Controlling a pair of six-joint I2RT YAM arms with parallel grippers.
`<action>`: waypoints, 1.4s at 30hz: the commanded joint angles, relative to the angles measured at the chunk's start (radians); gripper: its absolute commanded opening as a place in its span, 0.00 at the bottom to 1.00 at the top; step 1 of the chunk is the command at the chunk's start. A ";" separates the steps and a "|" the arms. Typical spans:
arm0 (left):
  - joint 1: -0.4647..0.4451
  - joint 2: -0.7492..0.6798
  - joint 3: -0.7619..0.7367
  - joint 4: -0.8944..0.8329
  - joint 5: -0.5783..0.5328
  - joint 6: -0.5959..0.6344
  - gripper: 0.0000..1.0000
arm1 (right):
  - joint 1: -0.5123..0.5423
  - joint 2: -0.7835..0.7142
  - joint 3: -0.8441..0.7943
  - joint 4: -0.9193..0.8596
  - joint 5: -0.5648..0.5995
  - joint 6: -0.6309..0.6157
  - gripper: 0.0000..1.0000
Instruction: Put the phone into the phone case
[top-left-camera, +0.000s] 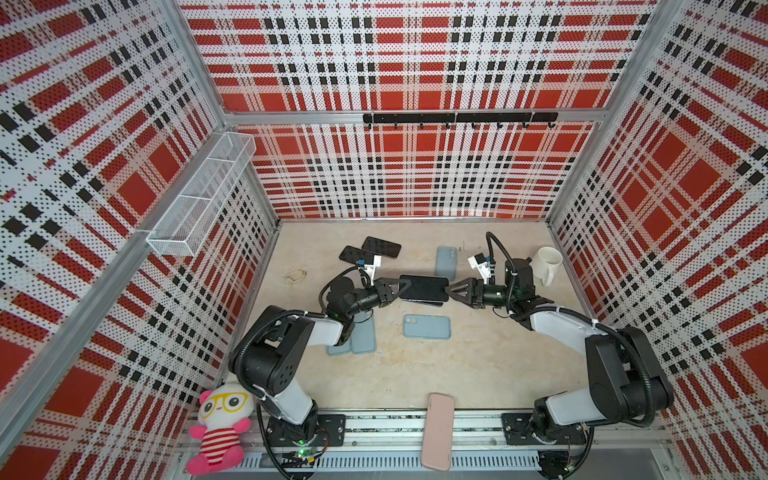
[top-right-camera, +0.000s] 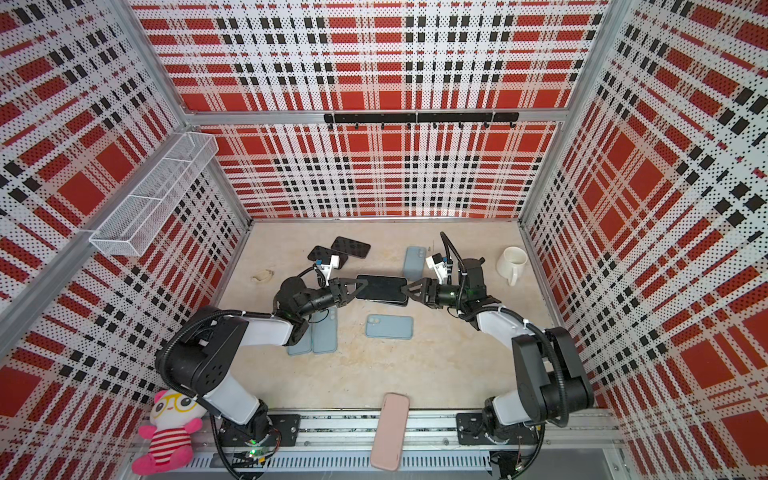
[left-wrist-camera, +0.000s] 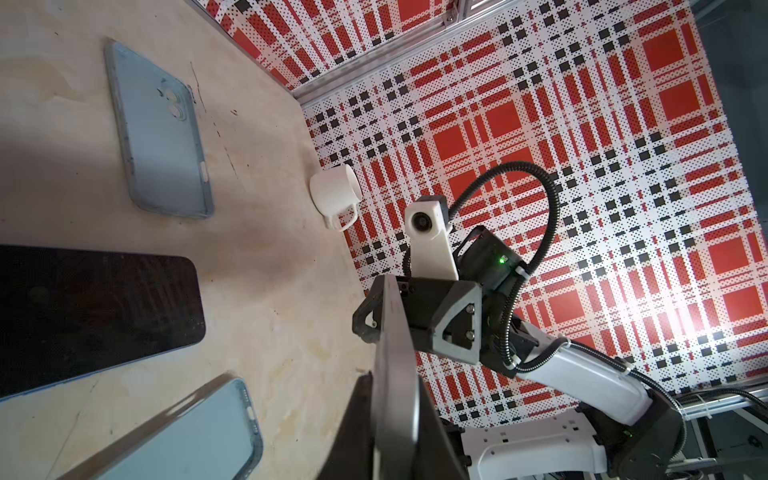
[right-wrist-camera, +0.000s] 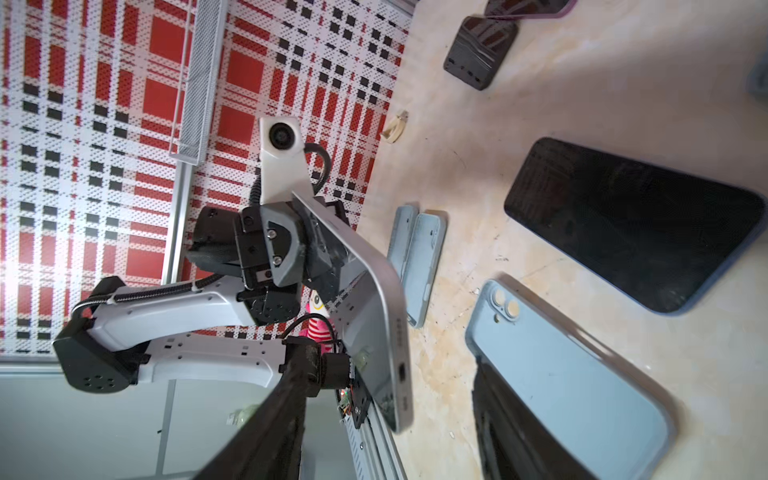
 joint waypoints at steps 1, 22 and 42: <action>-0.014 0.016 0.005 0.105 0.018 -0.017 0.02 | 0.010 0.028 0.018 0.110 -0.080 0.052 0.56; -0.021 0.130 0.034 0.118 -0.020 0.035 0.34 | 0.018 0.063 0.009 0.447 -0.187 0.249 0.03; -0.046 -0.162 0.084 -0.853 -0.371 0.569 0.81 | -0.049 -0.171 -0.035 -0.368 0.067 -0.168 0.00</action>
